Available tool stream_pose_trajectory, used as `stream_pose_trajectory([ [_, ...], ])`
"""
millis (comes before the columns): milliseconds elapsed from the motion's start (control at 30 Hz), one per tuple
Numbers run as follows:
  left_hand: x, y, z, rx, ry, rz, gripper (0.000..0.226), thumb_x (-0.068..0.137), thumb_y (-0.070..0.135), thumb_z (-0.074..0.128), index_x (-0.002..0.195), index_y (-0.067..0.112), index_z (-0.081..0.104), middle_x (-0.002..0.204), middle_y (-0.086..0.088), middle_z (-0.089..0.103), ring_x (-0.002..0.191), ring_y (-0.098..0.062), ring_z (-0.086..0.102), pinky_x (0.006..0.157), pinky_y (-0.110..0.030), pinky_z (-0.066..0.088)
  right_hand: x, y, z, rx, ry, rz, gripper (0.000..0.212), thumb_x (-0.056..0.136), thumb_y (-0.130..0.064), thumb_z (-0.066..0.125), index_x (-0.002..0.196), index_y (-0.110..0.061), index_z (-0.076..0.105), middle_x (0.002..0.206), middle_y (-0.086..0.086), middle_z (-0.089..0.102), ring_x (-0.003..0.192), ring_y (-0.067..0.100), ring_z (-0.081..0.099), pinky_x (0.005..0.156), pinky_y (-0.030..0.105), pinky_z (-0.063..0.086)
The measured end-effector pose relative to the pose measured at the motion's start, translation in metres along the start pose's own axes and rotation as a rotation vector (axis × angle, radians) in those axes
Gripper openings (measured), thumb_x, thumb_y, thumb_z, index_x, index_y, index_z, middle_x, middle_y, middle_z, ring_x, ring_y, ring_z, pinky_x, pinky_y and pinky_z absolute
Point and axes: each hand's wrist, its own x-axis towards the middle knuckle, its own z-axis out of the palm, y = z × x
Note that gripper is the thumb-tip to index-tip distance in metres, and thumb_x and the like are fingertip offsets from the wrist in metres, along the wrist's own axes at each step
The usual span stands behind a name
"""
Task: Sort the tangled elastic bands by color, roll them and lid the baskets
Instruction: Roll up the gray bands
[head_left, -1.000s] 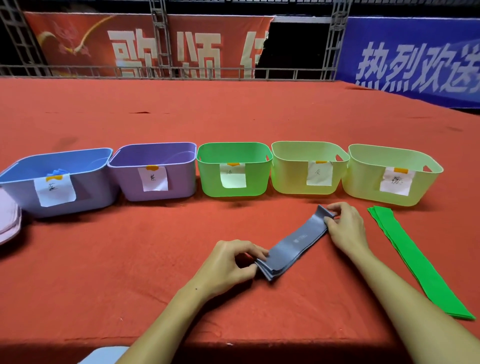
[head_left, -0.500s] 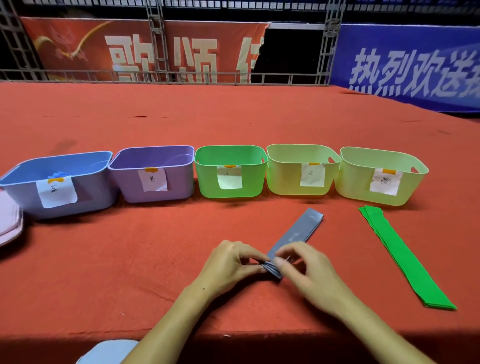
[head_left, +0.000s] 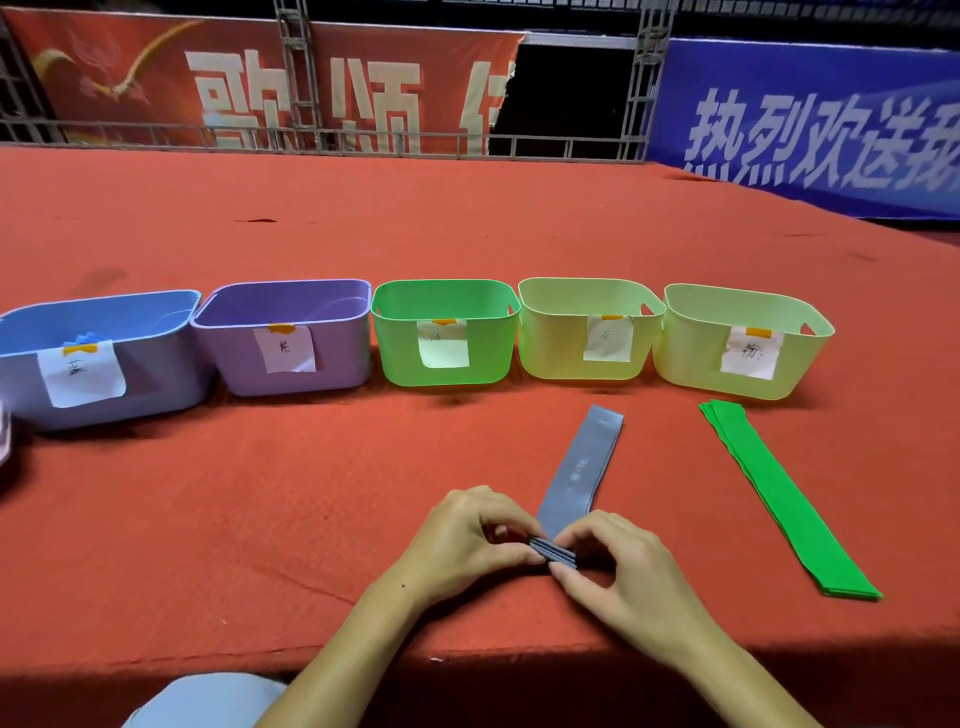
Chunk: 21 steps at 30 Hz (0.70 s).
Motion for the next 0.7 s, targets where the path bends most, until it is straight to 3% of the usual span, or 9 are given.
stream_pose_trajectory([
  [300,0.0007,-0.0047,-0.0018,-0.109,-0.026,-0.065,0.028,0.091,0.038,0.083,0.117,0.030,0.082,0.103,0.012,0.078,0.091,-0.010,0.072,0.082,-0.039,0.057,0.0056,-0.0008,0.0042,0.071,0.051,0.055,0.011,0.089,-0.044,0.076,0.095,-0.036,0.072,0.091,-0.019,0.068,0.088,0.009,0.066,0.078,0.033,0.053],
  [400,0.0019,-0.0019,-0.0011,-0.116,-0.026,-0.088,0.023,0.092,0.039,0.083,0.112,0.031,0.076,0.101,0.011,0.077,0.088,-0.007,0.069,0.083,-0.039,0.057,0.0053,0.0000,0.0035,0.054,0.064,0.052,0.009,0.090,-0.042,0.076,0.095,-0.037,0.070,0.091,-0.018,0.064,0.088,0.011,0.063,0.077,0.032,0.051],
  [567,0.0019,0.0024,-0.0013,-0.003,-0.092,0.029,0.017,0.099,0.041,0.074,0.108,0.029,0.067,0.120,0.015,0.071,0.109,-0.017,0.065,0.097,-0.045,0.052,0.0024,-0.0069,0.0032,-0.019,0.074,-0.010,0.014,0.090,-0.037,0.075,0.097,-0.033,0.064,0.117,-0.025,0.062,0.118,0.009,0.058,0.093,0.025,0.050],
  [700,0.0012,0.0044,-0.0014,-0.064,-0.091,-0.021,0.016,0.101,0.039,0.073,0.110,0.028,0.066,0.107,0.012,0.073,0.101,-0.016,0.068,0.092,-0.049,0.054,0.0009,-0.0085,0.0006,-0.070,0.067,-0.010,0.012,0.093,-0.040,0.070,0.102,-0.035,0.063,0.104,-0.026,0.062,0.103,0.001,0.061,0.084,0.028,0.053],
])
